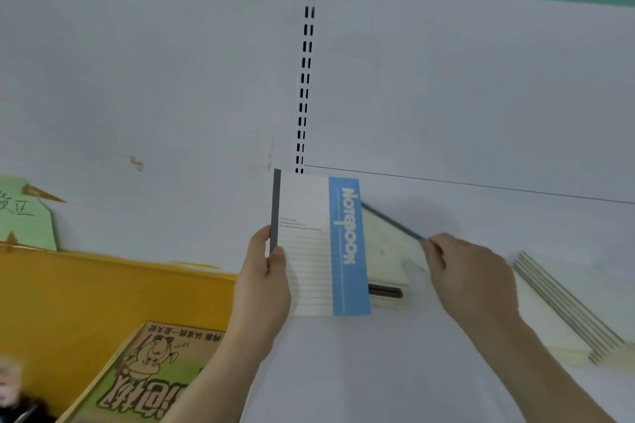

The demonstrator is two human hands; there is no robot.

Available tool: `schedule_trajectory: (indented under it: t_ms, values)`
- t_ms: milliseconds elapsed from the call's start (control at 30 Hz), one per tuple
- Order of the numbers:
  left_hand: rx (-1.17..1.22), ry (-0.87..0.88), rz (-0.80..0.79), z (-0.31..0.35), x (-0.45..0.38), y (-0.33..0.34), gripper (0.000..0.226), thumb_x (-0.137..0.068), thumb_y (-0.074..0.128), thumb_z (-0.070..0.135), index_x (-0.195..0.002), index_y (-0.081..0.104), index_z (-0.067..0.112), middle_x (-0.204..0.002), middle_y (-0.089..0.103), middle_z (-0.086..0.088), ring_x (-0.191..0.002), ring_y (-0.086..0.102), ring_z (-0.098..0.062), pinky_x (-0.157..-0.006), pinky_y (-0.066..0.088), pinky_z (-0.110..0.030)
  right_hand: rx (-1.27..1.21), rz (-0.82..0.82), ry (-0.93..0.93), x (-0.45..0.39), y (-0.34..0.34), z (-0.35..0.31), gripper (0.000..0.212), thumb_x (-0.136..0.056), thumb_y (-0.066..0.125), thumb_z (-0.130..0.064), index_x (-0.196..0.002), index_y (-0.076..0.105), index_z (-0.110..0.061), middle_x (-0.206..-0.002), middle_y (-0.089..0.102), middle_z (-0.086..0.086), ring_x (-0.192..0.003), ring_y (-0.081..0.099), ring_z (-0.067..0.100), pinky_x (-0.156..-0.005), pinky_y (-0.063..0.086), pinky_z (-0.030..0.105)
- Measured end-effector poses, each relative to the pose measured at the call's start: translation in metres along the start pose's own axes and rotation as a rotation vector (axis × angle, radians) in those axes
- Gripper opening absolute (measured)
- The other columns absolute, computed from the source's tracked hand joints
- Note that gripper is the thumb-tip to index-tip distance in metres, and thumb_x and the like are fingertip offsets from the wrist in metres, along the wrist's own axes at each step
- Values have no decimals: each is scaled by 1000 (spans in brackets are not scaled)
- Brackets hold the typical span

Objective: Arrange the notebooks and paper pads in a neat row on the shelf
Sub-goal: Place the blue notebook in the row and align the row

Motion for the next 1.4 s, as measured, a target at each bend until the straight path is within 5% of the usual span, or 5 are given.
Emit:
schedule_trajectory:
  t_ms: [333,600,900,1133,1400]
  values:
    - [290,-93,-191,2,16,46,30,-107,39,27,-117,49,53,-103,74,7,-96,72,-16,-80,60,-43,-220,175,-251,73,20,-95,37,-95,45,-34,-110,70,-10,-110,71,7,-97,69,19,-76,56,31]
    - [176,48,-233,0,18,55,48,-99,51,3,-132,47,38,-115,70,10,-102,67,-5,-73,58,-19,-419,-45,-474,93,18,-92,51,-96,46,-23,-145,40,-8,-155,32,1,-145,25,17,-112,35,35]
    - [235,134,-370,10,35,86,63,-103,46,7,-141,32,55,-118,65,24,-107,60,5,-78,54,-13,-251,-124,20,108,-18,-3,92,-70,47,-79,-145,1,-56,-157,-13,-23,-141,11,-5,-104,34,23]
    - [228,141,-500,25,79,142,58,-105,40,10,-145,35,52,-134,56,27,-124,51,4,-111,41,-35,-214,-131,90,133,-63,49,91,-66,43,-83,-142,1,-59,-151,-8,-32,-121,8,-29,-96,26,7]
    - [162,215,-445,54,166,249,47,-102,46,12,-135,41,45,-111,67,19,-94,63,6,-72,46,-8,3,64,249,180,-130,168,84,-75,46,-80,-139,48,-25,-139,51,-3,-119,52,13,-92,46,31]
Point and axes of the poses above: each hand's wrist, its own x-axis away from the middle knuckle, its own y-axis out of the palm, z = x × y, the point moved 5 cm from there along -x, towards the middle knuckle
